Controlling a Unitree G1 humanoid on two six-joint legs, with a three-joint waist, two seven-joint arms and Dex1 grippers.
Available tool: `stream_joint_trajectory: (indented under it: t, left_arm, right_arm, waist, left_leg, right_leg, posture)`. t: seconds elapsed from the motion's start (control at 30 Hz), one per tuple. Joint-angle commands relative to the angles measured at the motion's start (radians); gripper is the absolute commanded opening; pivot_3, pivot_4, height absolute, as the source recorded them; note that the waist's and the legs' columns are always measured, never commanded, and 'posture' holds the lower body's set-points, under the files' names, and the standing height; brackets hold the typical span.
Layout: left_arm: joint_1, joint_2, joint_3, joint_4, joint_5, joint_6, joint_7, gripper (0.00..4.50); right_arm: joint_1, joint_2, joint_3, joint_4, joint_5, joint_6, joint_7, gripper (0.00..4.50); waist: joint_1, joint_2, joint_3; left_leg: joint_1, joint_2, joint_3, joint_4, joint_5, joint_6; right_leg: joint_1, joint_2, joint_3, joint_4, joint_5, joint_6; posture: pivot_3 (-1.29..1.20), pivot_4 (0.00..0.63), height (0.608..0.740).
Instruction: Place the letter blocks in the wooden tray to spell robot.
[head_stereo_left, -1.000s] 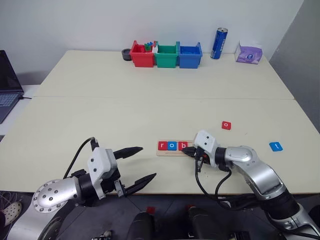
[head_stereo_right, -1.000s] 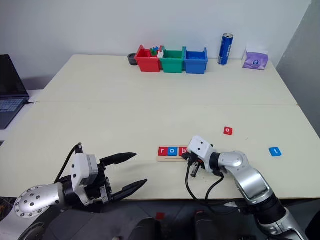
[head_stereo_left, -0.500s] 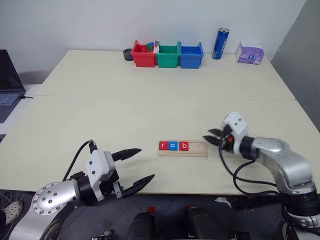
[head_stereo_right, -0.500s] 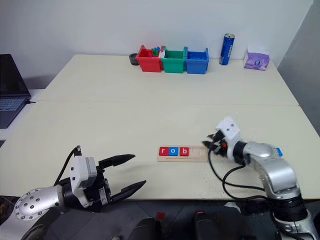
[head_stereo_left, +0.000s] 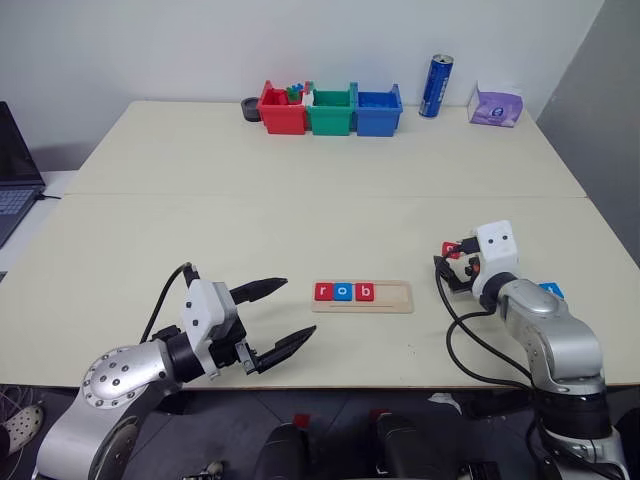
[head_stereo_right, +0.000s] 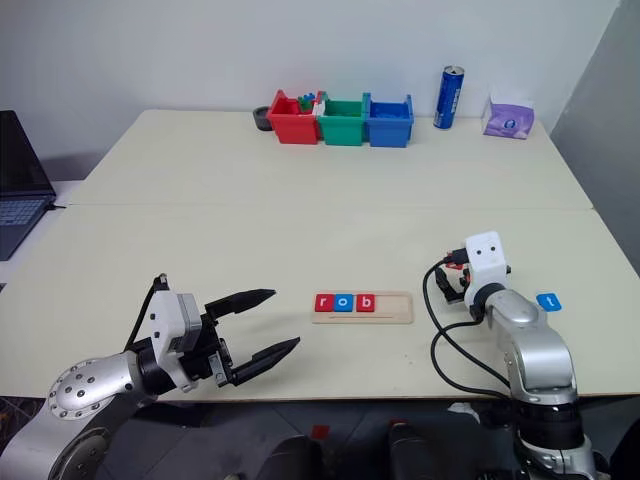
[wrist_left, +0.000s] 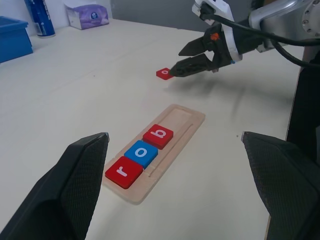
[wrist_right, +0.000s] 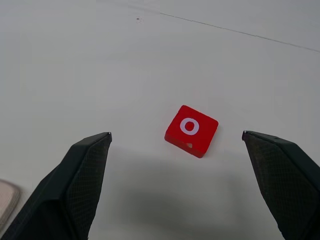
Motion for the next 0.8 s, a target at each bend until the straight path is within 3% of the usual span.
stream_joint_trajectory:
  t: [0.03, 0.27, 0.57, 0.67, 0.8]
  left_arm:
    - [-0.009, 0.011, -0.008, -0.031, -0.005, 0.006, 0.005, 4.5]
    - [0.002, 0.013, -0.004, -0.048, -0.008, 0.019, 0.012, 4.5]
    - [0.011, 0.013, -0.002, -0.059, -0.011, 0.015, 0.017, 4.5]
    - [0.014, 0.014, 0.0, -0.057, -0.01, 0.011, 0.015, 4.5]
    - [0.018, 0.015, 0.003, -0.051, -0.009, 0.004, 0.011, 4.5]
  right_arm:
    - [-0.05, 0.049, -0.039, 0.018, -0.001, 0.042, -0.067, 4.45]
    - [-0.124, 0.133, -0.079, 0.157, -0.03, 0.046, -0.19, 4.45]
    - [-0.151, 0.173, -0.089, 0.259, -0.041, 0.006, -0.24, 4.45]
    - [-0.152, 0.18, -0.093, 0.268, -0.038, 0.008, -0.248, 3.91]
    - [-0.147, 0.181, -0.093, 0.261, -0.034, 0.018, -0.244, 2.5]
  waist:
    - [0.0, 0.0, 0.0]
    - [0.0, 0.0, 0.0]
    - [-0.001, 0.0, 0.0]
    - [-0.001, 0.0, 0.0]
    - [-0.001, 0.0, 0.0]
  left_leg:
    - [0.0, 0.0, 0.0, 0.0, 0.0, 0.0]
    - [-0.001, 0.0, 0.0, 0.0, 0.0, 0.0]
    - [-0.001, 0.0, 0.0, 0.0, 0.0, 0.0]
    - [0.0, 0.0, 0.001, 0.0, 0.0, 0.0]
    - [0.0, 0.0, 0.0, 0.0, 0.0, 0.0]
  right_leg:
    - [0.0, 0.0, 0.0, 0.0, 0.0, 0.0]
    - [0.0, 0.0, 0.0, 0.0, 0.0, 0.0]
    - [-0.001, 0.0, 0.0, 0.0, 0.0, 0.0]
    - [-0.001, 0.0, 0.0, 0.0, 0.0, 0.0]
    - [-0.001, 0.0, 0.0, 0.0, 0.0, 0.0]
  posture:
    - [0.0, 0.15, 0.74]
    - [0.0, 0.15, 0.74]
    - [0.0, 0.15, 0.74]
    - [0.0, 0.15, 0.74]
    - [0.0, 0.15, 0.74]
